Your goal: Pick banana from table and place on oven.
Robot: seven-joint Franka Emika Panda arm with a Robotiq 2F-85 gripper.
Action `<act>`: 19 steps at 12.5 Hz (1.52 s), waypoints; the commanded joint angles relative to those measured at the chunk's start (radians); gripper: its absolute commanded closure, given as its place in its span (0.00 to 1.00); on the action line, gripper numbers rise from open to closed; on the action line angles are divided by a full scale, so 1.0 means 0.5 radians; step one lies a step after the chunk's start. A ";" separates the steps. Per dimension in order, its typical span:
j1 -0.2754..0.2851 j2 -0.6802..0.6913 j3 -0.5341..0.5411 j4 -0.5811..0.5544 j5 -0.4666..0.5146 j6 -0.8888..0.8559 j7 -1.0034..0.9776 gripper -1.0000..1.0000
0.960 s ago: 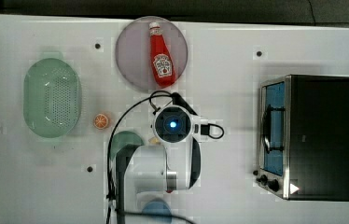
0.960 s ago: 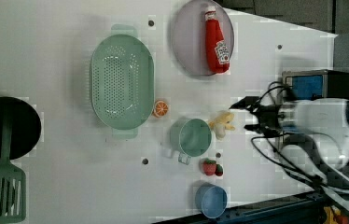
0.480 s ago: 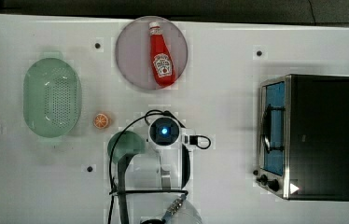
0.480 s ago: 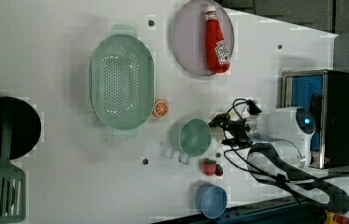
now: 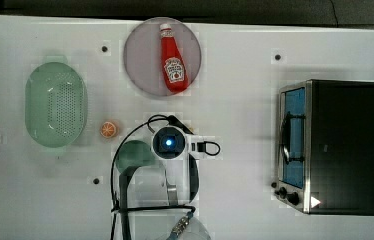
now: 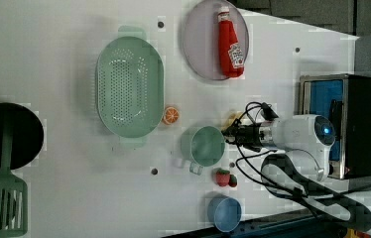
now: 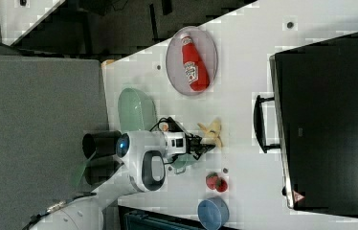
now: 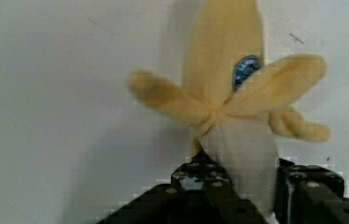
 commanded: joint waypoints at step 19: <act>-0.047 -1.158 -0.691 0.995 0.026 -1.839 -0.532 0.75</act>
